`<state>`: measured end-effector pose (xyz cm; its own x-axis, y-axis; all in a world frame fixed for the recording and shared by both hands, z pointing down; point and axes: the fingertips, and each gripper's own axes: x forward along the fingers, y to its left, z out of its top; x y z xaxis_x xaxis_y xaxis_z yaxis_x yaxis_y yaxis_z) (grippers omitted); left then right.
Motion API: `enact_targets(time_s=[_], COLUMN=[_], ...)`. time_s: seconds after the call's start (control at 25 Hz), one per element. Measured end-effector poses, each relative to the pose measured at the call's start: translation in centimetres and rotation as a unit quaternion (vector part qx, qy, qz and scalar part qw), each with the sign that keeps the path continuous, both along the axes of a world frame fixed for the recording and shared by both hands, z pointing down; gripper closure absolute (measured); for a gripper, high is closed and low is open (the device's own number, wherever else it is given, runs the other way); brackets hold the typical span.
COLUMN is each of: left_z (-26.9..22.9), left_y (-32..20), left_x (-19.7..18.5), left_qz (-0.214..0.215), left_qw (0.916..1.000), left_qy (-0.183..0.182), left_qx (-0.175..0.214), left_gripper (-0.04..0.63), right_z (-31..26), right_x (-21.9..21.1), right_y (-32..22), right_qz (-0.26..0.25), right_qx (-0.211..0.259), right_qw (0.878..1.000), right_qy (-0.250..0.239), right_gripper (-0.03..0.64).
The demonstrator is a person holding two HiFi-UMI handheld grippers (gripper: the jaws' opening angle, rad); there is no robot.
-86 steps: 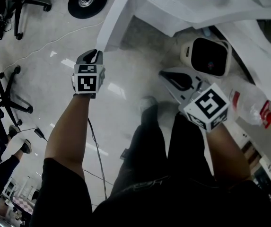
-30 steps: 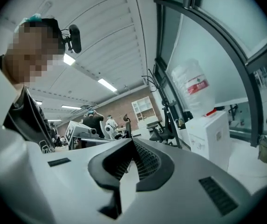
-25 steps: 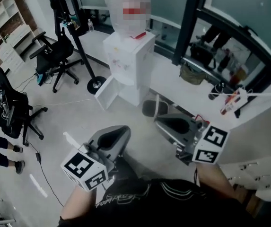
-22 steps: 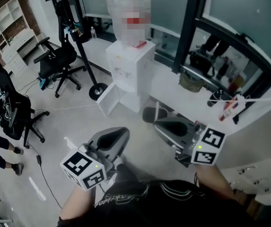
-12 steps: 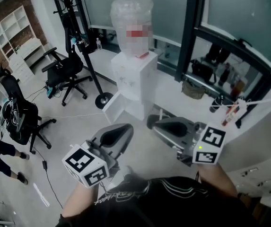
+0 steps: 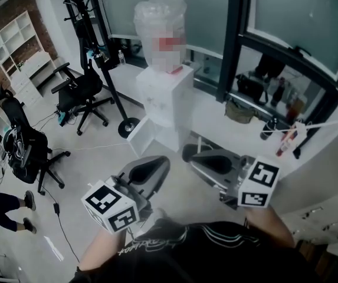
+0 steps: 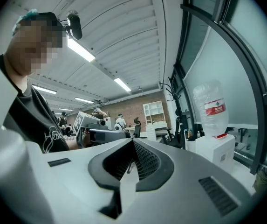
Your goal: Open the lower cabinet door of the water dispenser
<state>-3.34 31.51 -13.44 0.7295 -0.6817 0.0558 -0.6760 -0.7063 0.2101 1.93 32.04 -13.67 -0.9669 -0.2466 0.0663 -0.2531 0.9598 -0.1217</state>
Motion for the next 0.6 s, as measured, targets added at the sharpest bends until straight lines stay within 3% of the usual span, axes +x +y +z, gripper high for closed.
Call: enact_targets(time_s=[0.6], left_z=[-0.1], left_y=[1.4], left_x=[0.8], left_qz=[0.006], left_qw=[1.0], left_qy=[-0.004], left_qx=[0.002], left_gripper=[0.578], right_z=[0.1], right_x=[0.6], right_y=[1.3], right_qz=[0.013], right_qx=[0.005], right_qw=[1.0], right_qy=[-0.007], right_gripper=[0.604])
